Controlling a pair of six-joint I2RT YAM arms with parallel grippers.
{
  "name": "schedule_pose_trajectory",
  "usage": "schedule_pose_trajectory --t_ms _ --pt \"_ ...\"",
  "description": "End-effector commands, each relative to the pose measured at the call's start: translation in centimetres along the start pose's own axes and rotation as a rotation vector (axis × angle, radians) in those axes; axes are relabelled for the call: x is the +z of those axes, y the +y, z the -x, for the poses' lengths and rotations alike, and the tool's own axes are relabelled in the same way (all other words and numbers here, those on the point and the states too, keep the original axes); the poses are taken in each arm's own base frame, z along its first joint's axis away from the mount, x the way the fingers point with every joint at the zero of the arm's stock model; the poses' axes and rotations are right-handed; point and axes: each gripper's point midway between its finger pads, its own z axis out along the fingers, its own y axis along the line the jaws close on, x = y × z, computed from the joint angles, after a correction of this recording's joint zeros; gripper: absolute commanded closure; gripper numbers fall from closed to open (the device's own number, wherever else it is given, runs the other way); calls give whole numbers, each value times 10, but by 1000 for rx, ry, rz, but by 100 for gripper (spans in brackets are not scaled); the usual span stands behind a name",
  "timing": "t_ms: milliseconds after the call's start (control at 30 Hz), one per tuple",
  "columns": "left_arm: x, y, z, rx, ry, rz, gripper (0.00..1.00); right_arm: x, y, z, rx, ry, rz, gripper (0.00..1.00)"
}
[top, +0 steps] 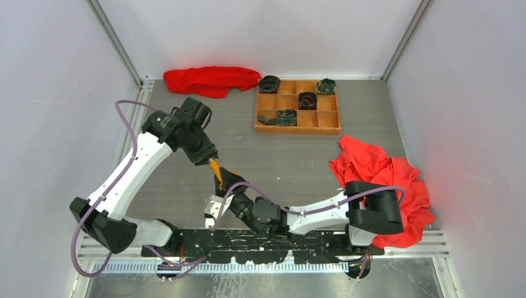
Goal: Install the water faucets
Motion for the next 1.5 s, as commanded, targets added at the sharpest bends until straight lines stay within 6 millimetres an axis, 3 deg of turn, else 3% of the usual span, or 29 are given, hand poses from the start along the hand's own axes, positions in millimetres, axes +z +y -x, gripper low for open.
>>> schedule_pose_trajectory --t_ms 0,167,367,867,1067,1267,1467 --pt "-18 -23 -13 -51 41 -154 100 6 -34 35 371 -149 -85 99" --pt "-26 -23 -12 -68 23 -186 100 6 -52 28 643 -164 -127 99" --pt "-24 -26 -12 -87 24 -207 100 3 -69 19 812 -188 -195 99" --pt "-23 -28 -9 -155 -18 -280 100 6 -73 21 1122 -258 -143 99" --pt "-28 -31 -2 -191 -80 -378 100 4 -80 11 1284 -305 -159 100" --pt "-31 -31 4 -202 -138 -438 100 5 -84 9 1352 -339 -142 99" --pt "-29 -29 5 -213 -145 -436 100 6 -73 14 1359 -360 -83 99"
